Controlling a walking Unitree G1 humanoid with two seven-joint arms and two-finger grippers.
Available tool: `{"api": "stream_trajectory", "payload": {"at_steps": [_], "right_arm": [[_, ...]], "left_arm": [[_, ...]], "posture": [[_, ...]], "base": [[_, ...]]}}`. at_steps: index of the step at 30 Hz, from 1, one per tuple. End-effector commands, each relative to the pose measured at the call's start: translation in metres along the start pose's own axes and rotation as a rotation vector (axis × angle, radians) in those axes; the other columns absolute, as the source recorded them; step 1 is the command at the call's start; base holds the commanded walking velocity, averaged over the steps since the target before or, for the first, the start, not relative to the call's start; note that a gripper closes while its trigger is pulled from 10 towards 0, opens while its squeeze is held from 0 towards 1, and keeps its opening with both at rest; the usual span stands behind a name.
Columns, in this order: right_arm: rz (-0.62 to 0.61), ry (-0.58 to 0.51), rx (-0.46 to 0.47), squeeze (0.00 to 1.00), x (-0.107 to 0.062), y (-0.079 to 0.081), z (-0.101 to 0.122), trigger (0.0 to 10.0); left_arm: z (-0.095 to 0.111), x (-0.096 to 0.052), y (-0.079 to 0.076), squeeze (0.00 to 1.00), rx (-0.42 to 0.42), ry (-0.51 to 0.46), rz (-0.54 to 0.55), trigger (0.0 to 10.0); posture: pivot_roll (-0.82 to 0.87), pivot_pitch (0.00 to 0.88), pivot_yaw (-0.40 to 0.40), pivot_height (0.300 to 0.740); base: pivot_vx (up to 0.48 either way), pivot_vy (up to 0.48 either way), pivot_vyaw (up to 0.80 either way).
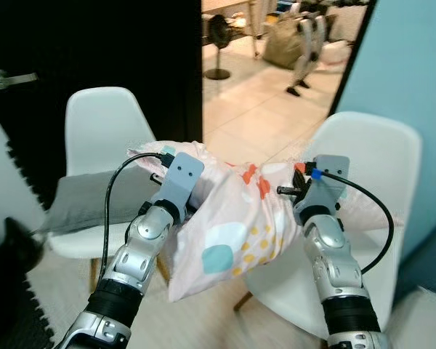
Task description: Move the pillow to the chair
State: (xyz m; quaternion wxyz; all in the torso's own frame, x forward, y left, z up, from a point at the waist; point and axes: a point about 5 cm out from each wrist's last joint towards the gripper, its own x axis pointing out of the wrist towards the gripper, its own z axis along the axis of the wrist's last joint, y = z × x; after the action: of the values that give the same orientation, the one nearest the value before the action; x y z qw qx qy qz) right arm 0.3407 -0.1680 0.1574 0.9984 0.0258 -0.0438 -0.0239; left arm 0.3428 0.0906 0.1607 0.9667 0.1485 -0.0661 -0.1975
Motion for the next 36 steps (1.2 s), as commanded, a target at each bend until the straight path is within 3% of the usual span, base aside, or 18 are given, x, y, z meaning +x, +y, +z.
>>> {"api": "stream_trajectory", "payload": {"at_steps": [1, 23, 29, 32, 36], "right_arm": [[0.058, -0.077, -0.013, 0.0, 0.003, 0.015, 0.016, 10.0], [0.082, -0.064, -0.025, 0.0, 0.002, 0.021, 0.014, 10.0], [0.085, -0.055, -0.02, 0.0, 0.002, 0.022, 0.011, 10.0], [0.107, -0.023, -0.016, 0.0, 0.002, 0.026, 0.004, 10.0], [0.149, 0.015, -0.008, 0.0, 0.001, 0.031, -0.003, 10.0]], "left_arm": [[0.005, 0.002, -0.007, 0.0, 0.014, -0.032, -0.028, 10.0], [-0.005, 0.002, -0.001, 0.0, 0.036, -0.002, -0.036, 10.0], [-0.014, 0.001, 0.003, 0.0, -0.051, 0.044, 0.029, 10.0], [-0.027, -0.005, 0.014, 0.0, -0.124, 0.104, 0.123, 10.0], [-0.03, -0.009, 0.019, 0.0, -0.12, 0.11, 0.168, 10.0]], "posture": [[-0.05, 0.044, 0.021, 0.74], [-0.05, 0.02, 0.02, 0.74], [-0.05, 0.024, 0.018, 0.74], [-0.05, 0.031, 0.018, 0.74], [-0.05, 0.034, 0.005, 0.74]], "base": [[0.0, 0.0, -0.8], [0.0, 0.0, -0.8], [0.0, 0.0, -0.8], [0.0, 0.0, -0.8], [0.0, 0.0, -0.8]]}}
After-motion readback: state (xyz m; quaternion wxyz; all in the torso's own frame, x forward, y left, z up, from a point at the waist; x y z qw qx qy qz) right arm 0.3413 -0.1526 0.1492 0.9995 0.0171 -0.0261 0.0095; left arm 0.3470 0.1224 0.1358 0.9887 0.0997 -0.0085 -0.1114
